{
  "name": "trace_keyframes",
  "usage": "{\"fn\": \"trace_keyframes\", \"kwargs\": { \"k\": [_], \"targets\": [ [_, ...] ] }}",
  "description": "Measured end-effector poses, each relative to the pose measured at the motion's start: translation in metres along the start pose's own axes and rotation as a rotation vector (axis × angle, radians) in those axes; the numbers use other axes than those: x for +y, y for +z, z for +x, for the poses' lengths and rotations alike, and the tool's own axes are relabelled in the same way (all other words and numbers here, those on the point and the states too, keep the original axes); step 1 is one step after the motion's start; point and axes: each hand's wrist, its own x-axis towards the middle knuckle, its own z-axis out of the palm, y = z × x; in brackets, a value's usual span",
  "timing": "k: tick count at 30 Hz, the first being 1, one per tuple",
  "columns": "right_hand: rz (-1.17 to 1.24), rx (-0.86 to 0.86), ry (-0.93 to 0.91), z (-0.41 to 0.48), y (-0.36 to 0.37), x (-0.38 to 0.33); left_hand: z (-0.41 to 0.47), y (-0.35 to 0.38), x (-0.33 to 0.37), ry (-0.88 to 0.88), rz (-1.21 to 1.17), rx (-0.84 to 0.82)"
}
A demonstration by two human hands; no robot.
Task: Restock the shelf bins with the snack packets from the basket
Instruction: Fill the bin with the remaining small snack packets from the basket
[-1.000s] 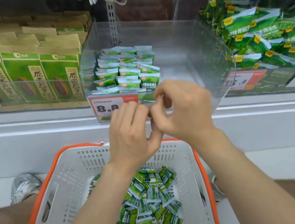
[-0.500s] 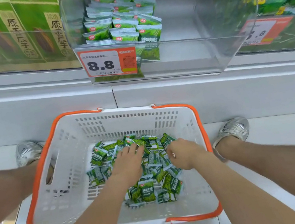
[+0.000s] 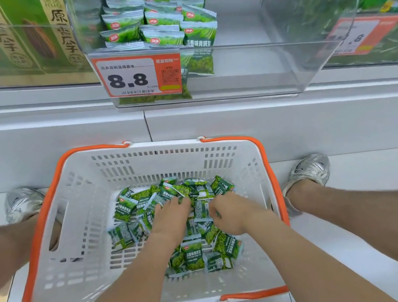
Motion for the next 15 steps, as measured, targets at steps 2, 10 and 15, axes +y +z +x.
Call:
{"fn": "trace_keyframes", "kwargs": {
  "k": [2, 10, 15],
  "targets": [
    [-0.006, 0.012, 0.013, 0.001, -0.003, -0.001, 0.002, -0.002, 0.002, -0.019, -0.204, 0.065],
    [0.224, 0.236, -0.076, 0.008, -0.010, -0.006, 0.005, -0.045, 0.018, -0.222, -1.249, -0.015],
    [0.412, 0.427, -0.083, 0.012, -0.019, -0.009, -0.008, -0.072, 0.013, -0.198, -1.366, -0.040]
  ]
}}
